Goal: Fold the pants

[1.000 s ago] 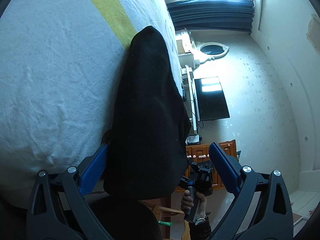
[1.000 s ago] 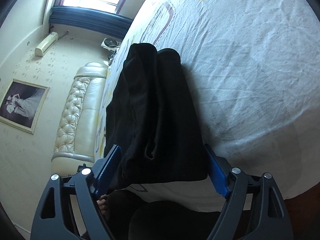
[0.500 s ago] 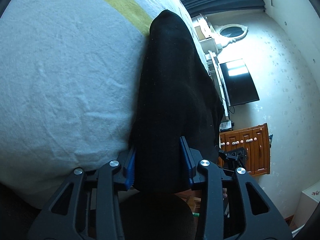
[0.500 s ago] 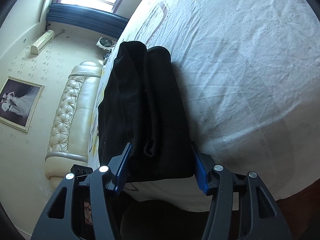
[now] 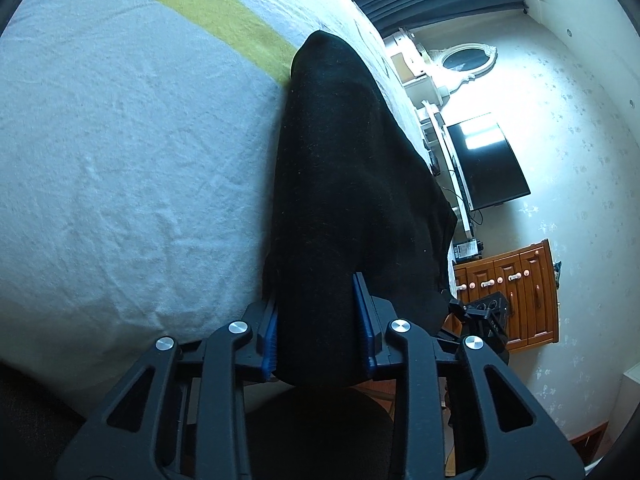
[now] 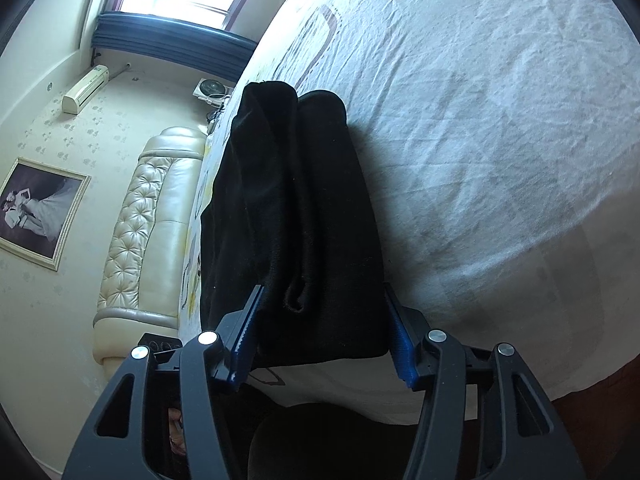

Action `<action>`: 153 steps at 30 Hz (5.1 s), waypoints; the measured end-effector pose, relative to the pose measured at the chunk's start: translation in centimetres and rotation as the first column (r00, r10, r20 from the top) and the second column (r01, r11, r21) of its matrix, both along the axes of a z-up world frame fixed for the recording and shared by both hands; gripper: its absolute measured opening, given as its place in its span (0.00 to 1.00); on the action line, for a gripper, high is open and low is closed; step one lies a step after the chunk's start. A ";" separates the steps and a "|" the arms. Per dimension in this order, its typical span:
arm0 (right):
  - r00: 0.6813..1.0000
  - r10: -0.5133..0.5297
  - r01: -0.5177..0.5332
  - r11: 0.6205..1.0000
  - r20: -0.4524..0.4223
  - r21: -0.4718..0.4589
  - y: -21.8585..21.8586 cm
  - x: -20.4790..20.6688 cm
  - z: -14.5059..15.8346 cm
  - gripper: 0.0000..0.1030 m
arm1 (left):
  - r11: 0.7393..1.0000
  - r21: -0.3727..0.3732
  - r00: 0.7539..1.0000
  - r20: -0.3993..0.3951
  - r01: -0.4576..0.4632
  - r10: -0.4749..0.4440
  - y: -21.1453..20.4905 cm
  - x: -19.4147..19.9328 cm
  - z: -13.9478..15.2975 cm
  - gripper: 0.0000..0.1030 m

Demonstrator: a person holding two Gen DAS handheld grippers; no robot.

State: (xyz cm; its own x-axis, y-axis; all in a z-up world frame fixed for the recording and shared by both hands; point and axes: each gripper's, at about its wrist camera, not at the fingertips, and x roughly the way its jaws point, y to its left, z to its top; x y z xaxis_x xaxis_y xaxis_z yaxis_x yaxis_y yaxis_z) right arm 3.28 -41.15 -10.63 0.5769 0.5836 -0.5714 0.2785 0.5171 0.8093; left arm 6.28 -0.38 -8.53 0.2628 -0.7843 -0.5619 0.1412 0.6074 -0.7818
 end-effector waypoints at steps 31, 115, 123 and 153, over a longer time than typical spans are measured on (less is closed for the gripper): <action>0.981 0.192 -0.192 0.981 -0.010 0.029 7.8 5.6 -0.2 0.54 | 0.983 0.013 0.983 0.001 -0.181 0.181 8.7 -1.0 0.2 0.28; 0.983 0.146 -0.142 0.989 0.112 -0.039 11.2 22.5 -1.0 0.48 | 0.917 0.378 0.977 0.204 -0.130 0.055 7.3 18.6 3.8 0.30; 0.981 0.152 -0.147 0.988 0.123 -0.043 12.4 26.2 -1.1 0.48 | 0.911 0.378 0.973 0.216 -0.163 0.085 8.8 22.1 3.9 0.30; 0.987 0.108 -0.119 0.989 0.119 0.086 12.1 28.6 -0.7 0.68 | 0.978 0.075 0.980 0.068 -0.193 0.188 15.3 25.9 2.2 0.56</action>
State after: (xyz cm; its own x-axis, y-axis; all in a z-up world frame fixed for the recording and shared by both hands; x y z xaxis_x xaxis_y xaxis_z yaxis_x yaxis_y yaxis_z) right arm 31.84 -29.06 -11.29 0.5619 0.6961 -0.4469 0.1261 0.4619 0.8779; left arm 32.23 14.90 -6.35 0.4383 -0.6692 -0.6000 0.0619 0.6885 -0.7226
